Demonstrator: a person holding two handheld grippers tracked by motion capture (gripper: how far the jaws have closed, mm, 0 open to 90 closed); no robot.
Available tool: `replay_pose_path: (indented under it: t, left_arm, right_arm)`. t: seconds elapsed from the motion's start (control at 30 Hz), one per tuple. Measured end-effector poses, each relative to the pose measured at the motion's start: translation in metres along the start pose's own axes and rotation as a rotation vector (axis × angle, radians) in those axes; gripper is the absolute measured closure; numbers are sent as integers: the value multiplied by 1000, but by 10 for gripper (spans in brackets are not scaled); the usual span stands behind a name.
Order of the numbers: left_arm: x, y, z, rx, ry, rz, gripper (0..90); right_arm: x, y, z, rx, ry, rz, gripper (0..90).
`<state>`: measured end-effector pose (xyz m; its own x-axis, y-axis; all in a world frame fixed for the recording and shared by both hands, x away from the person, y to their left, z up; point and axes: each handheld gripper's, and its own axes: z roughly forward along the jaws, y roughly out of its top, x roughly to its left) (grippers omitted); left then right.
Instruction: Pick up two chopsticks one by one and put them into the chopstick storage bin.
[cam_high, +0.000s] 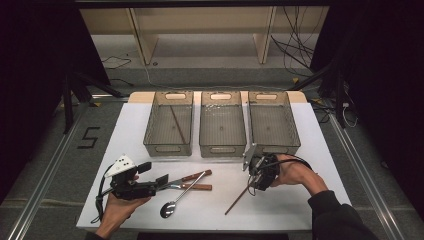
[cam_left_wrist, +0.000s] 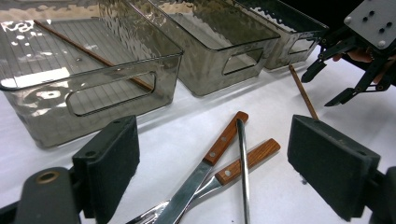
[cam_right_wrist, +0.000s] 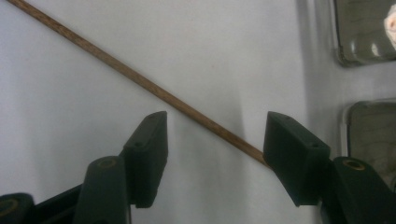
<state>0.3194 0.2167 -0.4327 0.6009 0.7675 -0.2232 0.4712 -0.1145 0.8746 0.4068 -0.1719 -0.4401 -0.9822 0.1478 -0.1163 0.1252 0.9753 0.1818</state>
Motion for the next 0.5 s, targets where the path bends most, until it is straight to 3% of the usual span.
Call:
replay_pose_path:
  t: [0.3,0.5]
  left_arm:
    - [-3,-3,-4,-29,-1,20,163]
    - [-3,-5,-2,-17,-7,18,158]
  right_arm:
    - [-4,7,8,30,21,-51,478]
    - [-4,9,12,64,30,-67,509]
